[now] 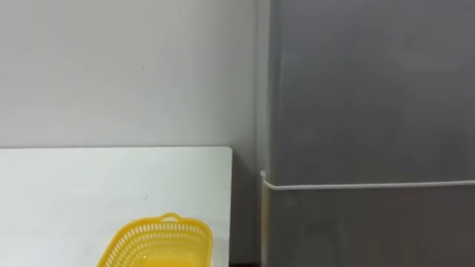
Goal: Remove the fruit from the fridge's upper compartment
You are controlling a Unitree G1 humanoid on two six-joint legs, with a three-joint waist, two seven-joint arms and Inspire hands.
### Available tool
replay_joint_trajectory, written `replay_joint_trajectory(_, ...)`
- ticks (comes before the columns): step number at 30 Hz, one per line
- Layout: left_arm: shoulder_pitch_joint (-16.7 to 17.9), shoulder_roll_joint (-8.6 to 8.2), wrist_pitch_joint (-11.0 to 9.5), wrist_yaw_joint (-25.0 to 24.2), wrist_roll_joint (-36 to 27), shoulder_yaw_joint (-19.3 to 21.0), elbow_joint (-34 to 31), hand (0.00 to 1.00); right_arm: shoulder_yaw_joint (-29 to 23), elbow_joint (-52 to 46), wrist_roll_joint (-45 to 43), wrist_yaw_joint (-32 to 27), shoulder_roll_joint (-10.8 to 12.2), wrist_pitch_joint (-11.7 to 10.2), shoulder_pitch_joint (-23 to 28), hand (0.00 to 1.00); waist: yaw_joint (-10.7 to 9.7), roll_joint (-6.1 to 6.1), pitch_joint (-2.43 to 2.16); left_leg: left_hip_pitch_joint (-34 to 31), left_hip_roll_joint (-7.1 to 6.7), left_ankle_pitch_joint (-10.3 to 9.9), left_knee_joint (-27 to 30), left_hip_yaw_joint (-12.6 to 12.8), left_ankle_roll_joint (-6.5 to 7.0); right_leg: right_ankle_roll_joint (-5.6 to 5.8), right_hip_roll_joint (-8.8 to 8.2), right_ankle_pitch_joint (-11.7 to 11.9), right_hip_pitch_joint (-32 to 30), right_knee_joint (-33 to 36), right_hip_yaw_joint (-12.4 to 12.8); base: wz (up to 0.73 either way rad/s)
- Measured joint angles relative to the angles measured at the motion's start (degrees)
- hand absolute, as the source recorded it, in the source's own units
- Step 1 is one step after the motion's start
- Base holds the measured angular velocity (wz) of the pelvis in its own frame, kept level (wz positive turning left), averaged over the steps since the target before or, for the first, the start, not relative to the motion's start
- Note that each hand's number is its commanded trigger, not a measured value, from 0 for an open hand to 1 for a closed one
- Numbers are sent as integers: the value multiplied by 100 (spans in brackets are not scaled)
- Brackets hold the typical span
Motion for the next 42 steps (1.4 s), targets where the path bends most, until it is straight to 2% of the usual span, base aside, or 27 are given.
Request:
replay_joint_trajectory(3, -123, 30, 16, -424, 12, -318, -299, 0, 11, 57, 5, 101, -1, -5, -18, 0, -82, 18, -3, 9, 1, 0, 5, -6, -1, 0, 6, 0, 10, 6, 7, 1)
replay_joint_trajectory(4, -249, 49, 17, -667, 10, -481, -394, 0, 16, 76, 0, 127, -3, -7, -21, 0, -97, -7, 16, 1, 4, 1, 8, -2, -1, -1, 8, 1, 9, 5, 7, 0)
replay_joint_trajectory(7, -592, 169, 86, -1384, 19, -811, -472, 0, 14, 229, -6, 164, -3, -25, -103, 0, -187, -6, 28, -55, 3, 1, 59, -8, -1, -1, 5, 1, -8, -4, -1, 0)
replay_joint_trajectory(9, -789, 214, 202, -1959, 18, -1052, -503, 0, 11, 250, -27, 205, -12, -23, -168, 0, -273, 0, 52, -108, 2, 1, 69, -10, -1, 0, 1, 1, -22, -5, -14, 2)
replay_joint_trajectory(10, -826, 214, 244, -2105, 9, -1128, -527, 0, 11, 250, -45, 228, -12, -20, -189, 0, -296, 5, 51, -142, 2, 1, 72, -9, -1, 0, 0, 1, -49, -3, -16, 0)
replay_joint_trajectory(13, -1028, 208, 451, -2799, 7, -1703, -551, 0, 44, 259, -167, 358, -15, -19, -308, 0, -432, 2, 51, -206, 2, 3, 111, 0, -1, 2, -4, 11, -120, 8, -17, -1)
replay_joint_trajectory(15, -1076, 204, 624, -3395, -48, -2070, -552, 0, 137, 268, -184, 381, -20, -30, -376, 0, -532, 16, 42, -217, 4, 3, 112, 21, -1, 2, -9, 12, -126, 5, -13, -7)
replay_joint_trajectory(18, -1223, 137, 802, -3938, -69, -2417, -552, 0, 244, 459, -167, 411, -35, -71, -532, 0, -636, 35, 30, -226, 9, 3, 112, 23, -1, 1, -7, 12, -148, 1, -20, -1)
replay_joint_trajectory(24, -1537, 135, 906, -4691, -464, -2783, -553, 0, 241, 752, -179, 414, -39, -55, -662, 0, -903, 77, 3, -155, 18, 5, 81, 37, -4, -1, -2, 14, -98, 4, -12, 0)
replay_joint_trajectory(27, -1539, 135, 928, -5143, -511, -2894, -553, 0, 238, 757, -179, 415, -43, -56, -677, 0, -1025, 35, 23, -139, 19, 5, 72, 43, -4, -1, -3, 13, -86, 3, -17, 0)
replay_joint_trajectory(30, -1539, 131, 1077, -5566, -514, -3005, -550, 0, 240, 819, -183, 415, -44, -49, -684, 0, -1035, 33, 25, -141, 26, 5, 74, 127, -4, -4, -4, 15, -99, 3, 6, -5)
replay_joint_trajectory(34, -1539, 127, 1176, -5955, -716, -3211, -511, 0, 252, 934, -154, 420, -43, 7, -713, 0, -1038, 35, 23, -164, 28, 5, 91, 173, -3, -4, -9, 16, -107, -10, 33, -2)
replay_joint_trajectory(36, -1539, 128, 1270, -6168, -716, -3314, -512, 0, 304, 944, -88, 414, -43, 76, -717, 0, -1039, 58, 8, -194, 28, 5, 101, 183, -3, -2, -12, 18, -131, -11, 33, 0)
replay_joint_trajectory(39, -1539, 126, 1368, -6309, -722, -3438, -511, 0, 464, 967, -55, 415, -44, 118, -719, 0, -1055, 116, -29, -191, 28, 5, 106, 191, -2, 1, -11, 21, -121, -1, 31, 0)
replay_joint_trajectory(42, -1539, 112, 1376, -6343, -713, -3431, -507, 0, 654, 962, 73, 425, -42, 126, -719, 0, -1035, 141, -30, -182, 32, 7, 101, 191, -3, -2, -4, 24, -109, 0, 30, 0)
